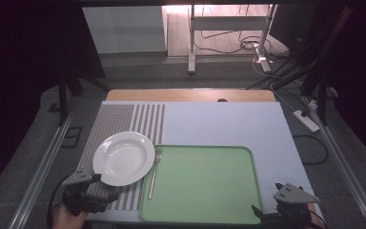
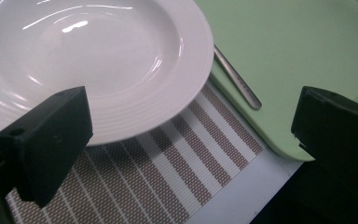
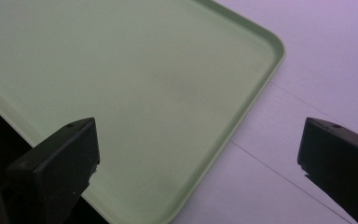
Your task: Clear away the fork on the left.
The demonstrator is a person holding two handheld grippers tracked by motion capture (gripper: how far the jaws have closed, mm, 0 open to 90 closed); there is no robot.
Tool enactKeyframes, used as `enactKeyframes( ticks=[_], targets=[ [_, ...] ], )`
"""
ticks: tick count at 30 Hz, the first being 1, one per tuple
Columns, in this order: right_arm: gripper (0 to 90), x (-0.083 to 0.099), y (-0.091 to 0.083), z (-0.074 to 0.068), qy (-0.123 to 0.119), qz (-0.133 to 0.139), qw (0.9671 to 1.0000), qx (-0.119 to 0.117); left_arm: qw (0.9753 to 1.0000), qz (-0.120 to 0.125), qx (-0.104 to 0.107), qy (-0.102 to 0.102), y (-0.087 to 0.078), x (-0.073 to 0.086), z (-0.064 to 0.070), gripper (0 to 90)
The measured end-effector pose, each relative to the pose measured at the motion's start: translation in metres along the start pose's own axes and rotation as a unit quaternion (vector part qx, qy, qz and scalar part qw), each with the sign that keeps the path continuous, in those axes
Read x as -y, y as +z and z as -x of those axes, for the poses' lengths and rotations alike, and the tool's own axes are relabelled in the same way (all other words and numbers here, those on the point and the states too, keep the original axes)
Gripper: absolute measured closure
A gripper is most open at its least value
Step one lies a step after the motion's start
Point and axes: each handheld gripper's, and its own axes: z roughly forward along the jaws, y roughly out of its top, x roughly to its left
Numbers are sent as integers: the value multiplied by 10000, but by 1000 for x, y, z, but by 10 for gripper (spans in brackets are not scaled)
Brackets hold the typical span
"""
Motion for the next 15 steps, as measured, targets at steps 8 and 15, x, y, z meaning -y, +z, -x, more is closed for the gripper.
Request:
enactKeyframes(
  ticks=[8, 15],
  targets=[
    [0, 0, 0, -1, -11, -11, 10000, 4, 9996, -152, -216, 23, -4, 4, 0, 0],
    [0, 0, 1, -1, -55, -21, 10000, -1, 9998, -163, -104, -59, -3, 3, -3, 0]
  ],
)
